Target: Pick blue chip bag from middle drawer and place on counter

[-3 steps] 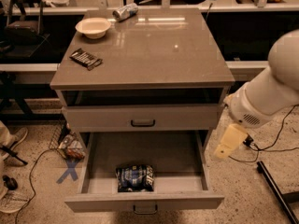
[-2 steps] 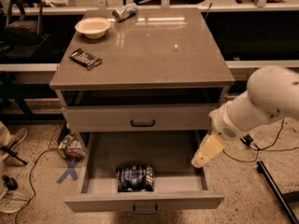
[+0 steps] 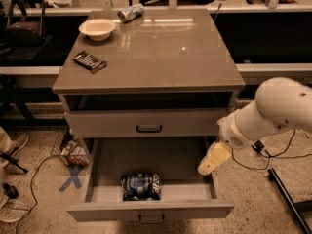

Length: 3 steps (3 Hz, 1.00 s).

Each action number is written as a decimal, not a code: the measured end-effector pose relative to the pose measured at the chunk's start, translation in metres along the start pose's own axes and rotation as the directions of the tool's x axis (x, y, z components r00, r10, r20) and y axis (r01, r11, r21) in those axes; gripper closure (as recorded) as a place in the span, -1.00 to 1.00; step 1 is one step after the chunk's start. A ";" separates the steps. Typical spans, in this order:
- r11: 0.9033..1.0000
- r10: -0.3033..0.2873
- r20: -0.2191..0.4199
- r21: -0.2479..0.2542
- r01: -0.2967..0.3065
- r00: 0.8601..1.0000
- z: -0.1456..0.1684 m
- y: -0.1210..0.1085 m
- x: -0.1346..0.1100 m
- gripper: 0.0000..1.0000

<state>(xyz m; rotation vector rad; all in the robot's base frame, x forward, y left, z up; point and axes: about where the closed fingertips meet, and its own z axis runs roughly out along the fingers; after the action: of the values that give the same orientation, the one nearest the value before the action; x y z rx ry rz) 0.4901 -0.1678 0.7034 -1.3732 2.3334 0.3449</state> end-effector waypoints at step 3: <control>0.987 0.136 -0.044 -0.076 -0.139 0.990 0.126 0.007 0.037 -1.00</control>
Offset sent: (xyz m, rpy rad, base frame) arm 0.0002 0.0160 -0.1467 0.0298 0.1505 -0.0998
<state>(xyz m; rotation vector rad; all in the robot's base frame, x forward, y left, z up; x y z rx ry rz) 0.4962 -0.1415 0.5748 -1.2671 2.4773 0.4597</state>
